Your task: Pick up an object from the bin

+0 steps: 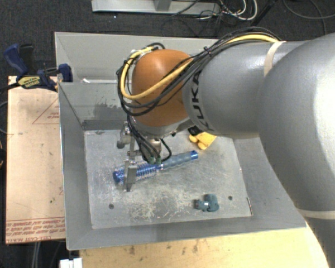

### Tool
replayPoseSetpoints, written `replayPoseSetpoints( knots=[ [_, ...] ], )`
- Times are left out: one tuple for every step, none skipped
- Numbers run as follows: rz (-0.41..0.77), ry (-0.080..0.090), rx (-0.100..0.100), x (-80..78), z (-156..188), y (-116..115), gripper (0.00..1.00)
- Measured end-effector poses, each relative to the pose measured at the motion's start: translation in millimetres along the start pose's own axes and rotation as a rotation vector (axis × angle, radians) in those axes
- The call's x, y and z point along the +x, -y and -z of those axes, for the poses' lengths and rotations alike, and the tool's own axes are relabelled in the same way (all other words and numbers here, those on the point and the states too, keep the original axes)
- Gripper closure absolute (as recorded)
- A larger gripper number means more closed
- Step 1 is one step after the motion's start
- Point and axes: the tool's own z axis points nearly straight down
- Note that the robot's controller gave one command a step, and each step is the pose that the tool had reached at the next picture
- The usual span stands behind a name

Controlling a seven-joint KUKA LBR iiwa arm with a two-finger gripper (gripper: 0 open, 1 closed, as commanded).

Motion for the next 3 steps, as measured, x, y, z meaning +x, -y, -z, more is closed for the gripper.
replayPoseSetpoints(
  knots=[
    [-0.458, 0.007, -0.005, -7.8, -77.7, 46.3, 0.00],
    [-0.460, 0.015, -0.005, -9.9, -76.0, 47.6, 1.00],
    [-0.370, 0.007, -0.003, 9.8, 55.7, 43.2, 1.00]
  ],
)
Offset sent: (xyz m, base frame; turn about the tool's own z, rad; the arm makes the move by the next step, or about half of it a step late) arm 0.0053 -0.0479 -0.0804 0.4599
